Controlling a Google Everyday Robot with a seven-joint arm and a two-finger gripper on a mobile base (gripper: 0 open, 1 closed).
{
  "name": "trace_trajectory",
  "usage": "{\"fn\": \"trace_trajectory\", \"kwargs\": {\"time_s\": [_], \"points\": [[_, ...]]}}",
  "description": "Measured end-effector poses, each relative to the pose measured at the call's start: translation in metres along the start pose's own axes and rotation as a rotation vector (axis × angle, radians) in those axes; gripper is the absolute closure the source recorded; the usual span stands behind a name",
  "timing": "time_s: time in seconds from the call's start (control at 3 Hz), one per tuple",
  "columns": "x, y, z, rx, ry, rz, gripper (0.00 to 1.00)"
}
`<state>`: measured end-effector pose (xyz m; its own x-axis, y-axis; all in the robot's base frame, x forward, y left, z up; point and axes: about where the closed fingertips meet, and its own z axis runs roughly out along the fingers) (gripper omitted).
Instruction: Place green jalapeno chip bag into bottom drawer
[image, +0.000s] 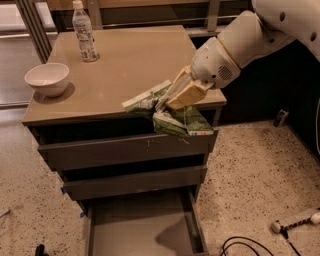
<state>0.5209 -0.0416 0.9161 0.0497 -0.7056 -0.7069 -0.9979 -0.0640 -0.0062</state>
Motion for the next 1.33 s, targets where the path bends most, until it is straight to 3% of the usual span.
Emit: {"fn": "trace_trajectory", "kwargs": {"time_s": [0.33, 0.67, 1.0, 1.33], "points": [[0.0, -0.001, 0.0, 0.001, 0.0, -0.001, 1.0], [0.014, 0.004, 0.023, -0.01, 0.0, -0.016, 1.0], [0.076, 0.011, 0.089, -0.027, -0.009, -0.028, 1.0], [0.143, 0.026, 0.154, -0.096, -0.006, 0.037, 1.0]]}}
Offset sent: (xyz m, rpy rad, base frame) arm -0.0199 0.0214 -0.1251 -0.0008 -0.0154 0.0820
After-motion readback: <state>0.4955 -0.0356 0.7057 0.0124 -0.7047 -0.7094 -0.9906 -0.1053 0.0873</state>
